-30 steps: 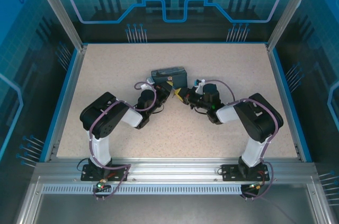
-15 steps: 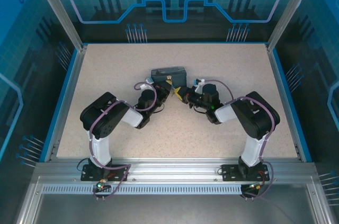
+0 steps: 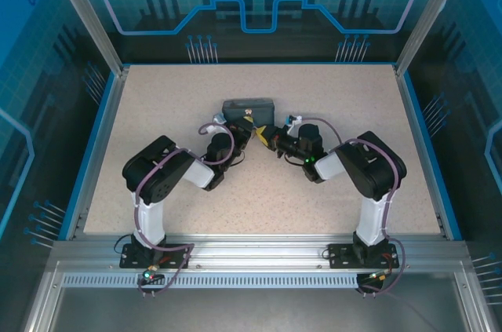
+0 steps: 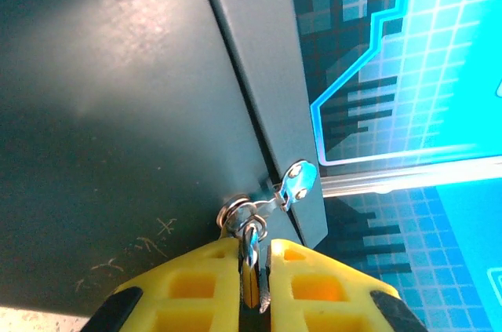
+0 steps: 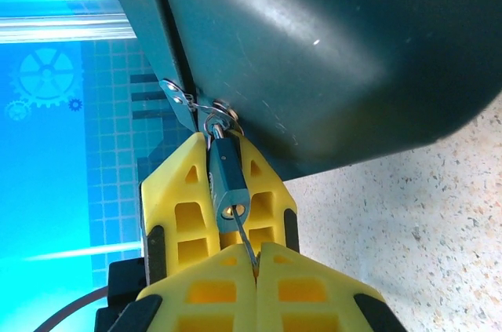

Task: Unlock a padlock with a key

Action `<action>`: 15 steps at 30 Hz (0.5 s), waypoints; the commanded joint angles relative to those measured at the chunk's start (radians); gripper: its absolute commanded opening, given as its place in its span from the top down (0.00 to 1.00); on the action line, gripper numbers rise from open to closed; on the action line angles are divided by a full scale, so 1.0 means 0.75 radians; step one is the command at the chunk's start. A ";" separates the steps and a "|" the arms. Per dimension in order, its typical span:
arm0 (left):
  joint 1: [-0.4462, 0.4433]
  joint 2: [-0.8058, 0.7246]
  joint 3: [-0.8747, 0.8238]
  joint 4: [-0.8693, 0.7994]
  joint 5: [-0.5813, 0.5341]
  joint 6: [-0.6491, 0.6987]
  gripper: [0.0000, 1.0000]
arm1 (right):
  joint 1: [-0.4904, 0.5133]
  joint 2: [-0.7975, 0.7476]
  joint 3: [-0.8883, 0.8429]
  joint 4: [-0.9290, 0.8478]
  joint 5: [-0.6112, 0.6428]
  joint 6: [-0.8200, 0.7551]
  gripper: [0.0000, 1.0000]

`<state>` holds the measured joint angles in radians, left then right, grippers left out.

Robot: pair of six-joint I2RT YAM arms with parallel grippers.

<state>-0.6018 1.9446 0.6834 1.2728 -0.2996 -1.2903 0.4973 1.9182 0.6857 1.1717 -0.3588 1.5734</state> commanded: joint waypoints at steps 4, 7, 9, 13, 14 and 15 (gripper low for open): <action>-0.102 -0.005 0.026 0.168 0.105 -0.051 1.00 | 0.020 0.050 0.056 0.092 0.065 0.033 1.00; -0.114 -0.003 0.037 0.169 0.107 -0.051 1.00 | 0.020 0.093 0.085 0.145 0.054 0.065 1.00; -0.120 0.003 0.044 0.168 0.109 -0.057 1.00 | 0.020 0.114 0.109 0.162 0.040 0.076 1.00; -0.126 0.009 0.046 0.168 0.113 -0.058 1.00 | 0.015 0.122 0.139 0.143 0.027 0.074 1.00; -0.129 0.013 0.047 0.168 0.114 -0.059 1.00 | 0.016 0.129 0.153 0.136 0.018 0.079 1.00; -0.129 0.017 0.048 0.168 0.119 -0.060 1.00 | 0.017 0.136 0.173 0.133 0.000 0.082 1.00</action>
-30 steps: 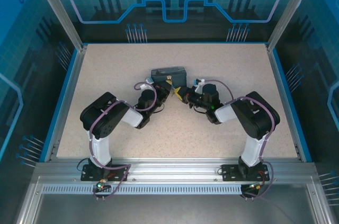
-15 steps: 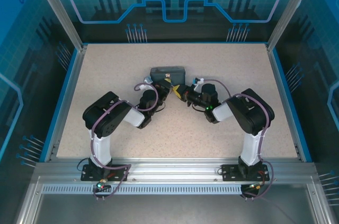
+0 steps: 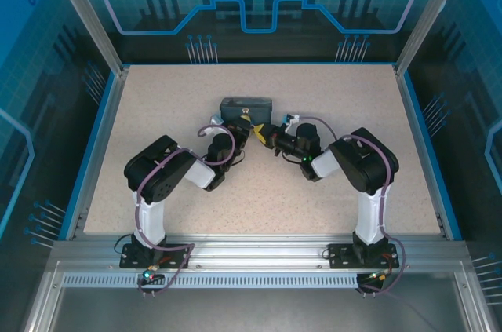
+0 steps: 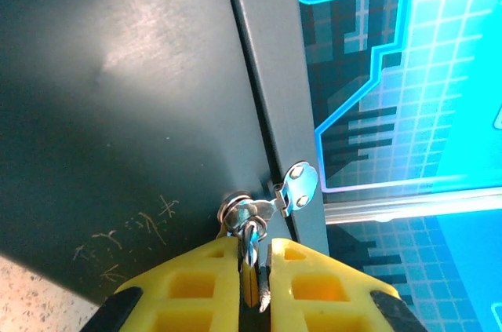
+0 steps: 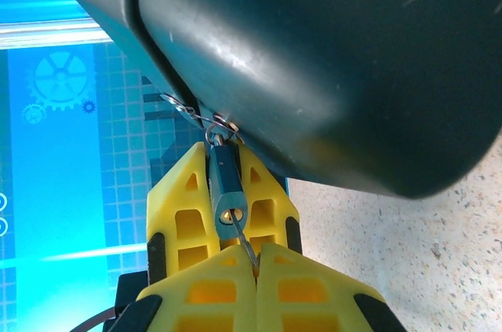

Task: Unlock a padlock with a key

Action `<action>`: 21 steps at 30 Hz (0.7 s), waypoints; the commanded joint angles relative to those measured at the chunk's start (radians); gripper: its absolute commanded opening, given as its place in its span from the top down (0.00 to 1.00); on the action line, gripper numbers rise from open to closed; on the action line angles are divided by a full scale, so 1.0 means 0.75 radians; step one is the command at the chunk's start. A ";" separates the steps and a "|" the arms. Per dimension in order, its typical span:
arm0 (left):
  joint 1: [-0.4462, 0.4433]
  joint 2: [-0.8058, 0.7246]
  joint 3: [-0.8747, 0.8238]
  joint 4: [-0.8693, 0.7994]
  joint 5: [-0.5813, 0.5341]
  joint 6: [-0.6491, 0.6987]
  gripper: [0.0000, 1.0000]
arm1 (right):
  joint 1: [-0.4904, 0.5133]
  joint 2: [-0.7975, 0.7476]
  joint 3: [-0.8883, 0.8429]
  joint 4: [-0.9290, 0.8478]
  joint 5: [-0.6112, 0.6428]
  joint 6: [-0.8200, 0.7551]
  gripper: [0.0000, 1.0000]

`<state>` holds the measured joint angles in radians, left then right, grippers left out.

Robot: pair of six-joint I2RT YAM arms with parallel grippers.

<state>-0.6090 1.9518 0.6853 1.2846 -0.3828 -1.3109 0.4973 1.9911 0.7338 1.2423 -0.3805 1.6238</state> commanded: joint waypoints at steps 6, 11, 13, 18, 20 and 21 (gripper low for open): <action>-0.118 -0.008 0.022 0.151 0.260 -0.015 1.00 | -0.002 0.029 0.098 0.018 -0.011 0.005 1.00; -0.121 0.011 0.029 0.152 0.303 -0.031 1.00 | -0.001 0.044 0.162 -0.019 -0.046 0.001 1.00; -0.125 0.012 0.027 0.152 0.313 -0.030 1.00 | -0.002 0.051 0.186 -0.050 -0.069 -0.008 1.00; -0.133 0.005 0.030 0.152 0.358 -0.040 1.00 | -0.014 -0.011 0.240 -0.270 -0.103 -0.128 1.00; -0.135 0.002 0.029 0.151 0.369 -0.040 1.00 | -0.019 -0.040 0.251 -0.359 -0.113 -0.183 1.00; -0.137 0.003 0.033 0.149 0.377 -0.040 1.00 | -0.021 -0.039 0.260 -0.360 -0.124 -0.182 1.00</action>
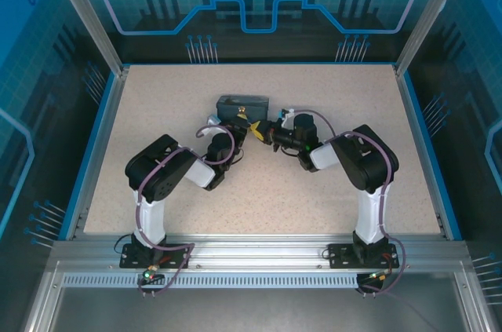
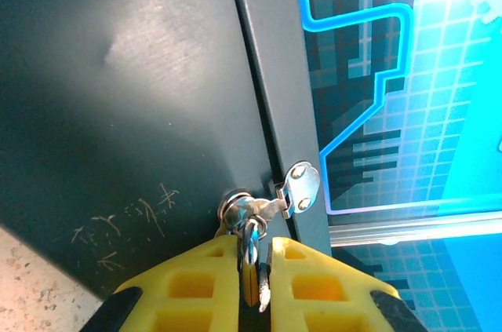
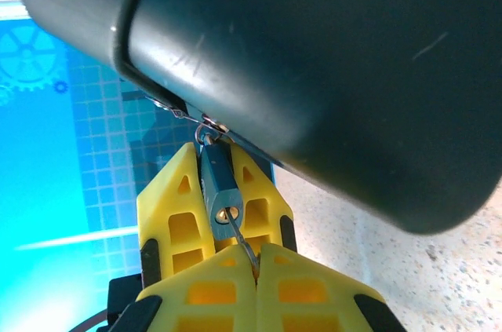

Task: Unlock a padlock with a key

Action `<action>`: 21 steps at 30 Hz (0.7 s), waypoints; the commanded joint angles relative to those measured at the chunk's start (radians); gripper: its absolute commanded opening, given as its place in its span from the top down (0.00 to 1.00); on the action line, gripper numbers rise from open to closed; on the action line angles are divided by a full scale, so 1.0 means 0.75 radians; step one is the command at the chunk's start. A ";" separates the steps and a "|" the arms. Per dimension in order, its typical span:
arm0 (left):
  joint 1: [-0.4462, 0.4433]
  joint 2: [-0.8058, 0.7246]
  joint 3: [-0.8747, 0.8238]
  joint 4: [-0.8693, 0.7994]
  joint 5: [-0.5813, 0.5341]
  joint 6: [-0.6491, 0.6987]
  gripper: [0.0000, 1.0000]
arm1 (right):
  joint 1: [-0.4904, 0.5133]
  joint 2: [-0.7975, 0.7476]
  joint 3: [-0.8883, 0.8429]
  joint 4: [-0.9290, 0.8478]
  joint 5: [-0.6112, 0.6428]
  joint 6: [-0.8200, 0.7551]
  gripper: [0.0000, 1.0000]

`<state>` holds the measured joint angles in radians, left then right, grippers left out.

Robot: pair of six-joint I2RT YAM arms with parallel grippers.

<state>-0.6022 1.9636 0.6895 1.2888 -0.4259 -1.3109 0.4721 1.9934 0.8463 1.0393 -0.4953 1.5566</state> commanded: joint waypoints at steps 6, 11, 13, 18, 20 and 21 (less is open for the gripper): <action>-0.157 -0.003 0.028 0.147 0.442 -0.058 1.00 | 0.003 0.009 0.164 -0.034 -0.002 -0.052 1.00; -0.157 -0.031 0.017 0.147 0.443 -0.065 1.00 | -0.013 -0.026 0.150 -0.106 -0.036 -0.129 1.00; -0.156 -0.043 0.019 0.147 0.437 -0.076 1.00 | -0.018 -0.027 0.141 -0.093 -0.049 -0.136 1.00; -0.155 -0.071 0.025 0.148 0.419 -0.111 1.00 | -0.018 -0.002 0.104 0.042 -0.059 -0.072 1.00; -0.155 -0.080 0.026 0.147 0.413 -0.125 1.00 | -0.016 0.009 0.098 0.115 -0.069 -0.045 1.00; -0.155 -0.080 0.030 0.147 0.411 -0.138 1.00 | -0.014 0.011 0.102 0.128 -0.085 -0.047 1.00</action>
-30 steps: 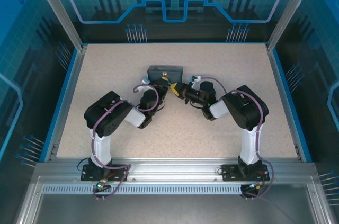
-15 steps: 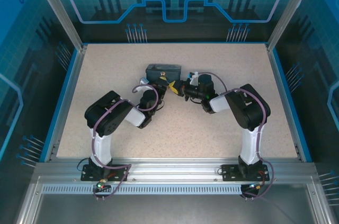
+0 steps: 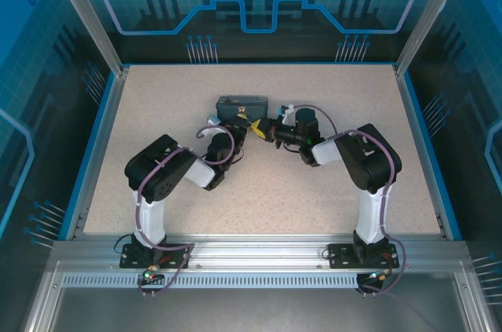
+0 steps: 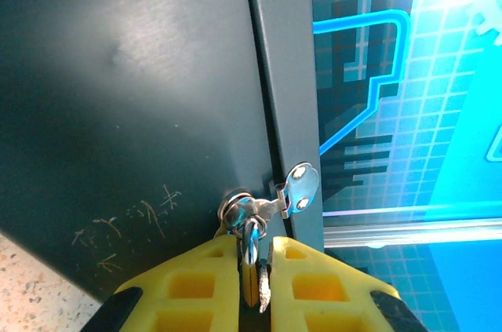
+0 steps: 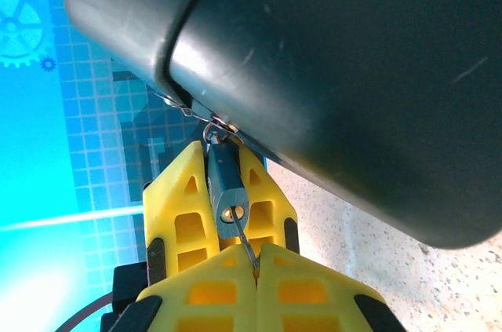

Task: Unlock a padlock with a key

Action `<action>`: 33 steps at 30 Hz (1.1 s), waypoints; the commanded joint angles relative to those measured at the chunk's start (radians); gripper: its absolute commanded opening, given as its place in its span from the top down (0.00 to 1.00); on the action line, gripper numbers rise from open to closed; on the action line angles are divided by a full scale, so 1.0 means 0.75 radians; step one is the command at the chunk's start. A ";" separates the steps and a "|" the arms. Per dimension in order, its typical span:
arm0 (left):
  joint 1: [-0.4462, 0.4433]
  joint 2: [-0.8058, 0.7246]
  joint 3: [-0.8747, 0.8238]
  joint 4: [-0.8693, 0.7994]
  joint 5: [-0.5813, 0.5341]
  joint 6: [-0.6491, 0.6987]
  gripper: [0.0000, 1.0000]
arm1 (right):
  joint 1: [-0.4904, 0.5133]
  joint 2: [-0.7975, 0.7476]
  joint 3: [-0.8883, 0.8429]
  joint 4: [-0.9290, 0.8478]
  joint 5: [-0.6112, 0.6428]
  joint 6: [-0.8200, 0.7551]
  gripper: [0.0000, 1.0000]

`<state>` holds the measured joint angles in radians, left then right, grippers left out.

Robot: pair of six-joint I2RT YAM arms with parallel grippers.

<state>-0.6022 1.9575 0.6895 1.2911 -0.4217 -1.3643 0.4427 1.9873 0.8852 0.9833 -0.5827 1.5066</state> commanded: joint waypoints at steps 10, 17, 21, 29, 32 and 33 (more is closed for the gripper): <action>-0.155 -0.093 0.028 0.144 0.411 -0.096 1.00 | 0.021 -0.137 0.041 -0.263 0.040 -0.305 1.00; -0.153 -0.100 0.026 0.144 0.415 -0.097 1.00 | 0.025 -0.178 0.067 -0.444 0.092 -0.439 1.00; -0.154 -0.106 0.015 0.144 0.420 -0.104 1.00 | 0.019 -0.165 0.071 -0.409 0.076 -0.449 1.00; -0.154 -0.134 0.007 0.144 0.427 -0.151 1.00 | -0.010 -0.093 0.000 0.073 -0.053 -0.400 1.00; -0.150 -0.140 0.003 0.143 0.433 -0.195 1.00 | -0.018 -0.129 0.005 -0.042 -0.063 -0.463 1.00; -0.148 -0.143 0.003 0.144 0.436 -0.205 1.00 | -0.018 -0.150 0.010 -0.105 -0.061 -0.499 1.00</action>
<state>-0.6071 1.9110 0.6853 1.2778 -0.3580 -1.4551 0.4156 1.8889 0.8688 0.8474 -0.6334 1.1969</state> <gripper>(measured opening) 0.124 0.045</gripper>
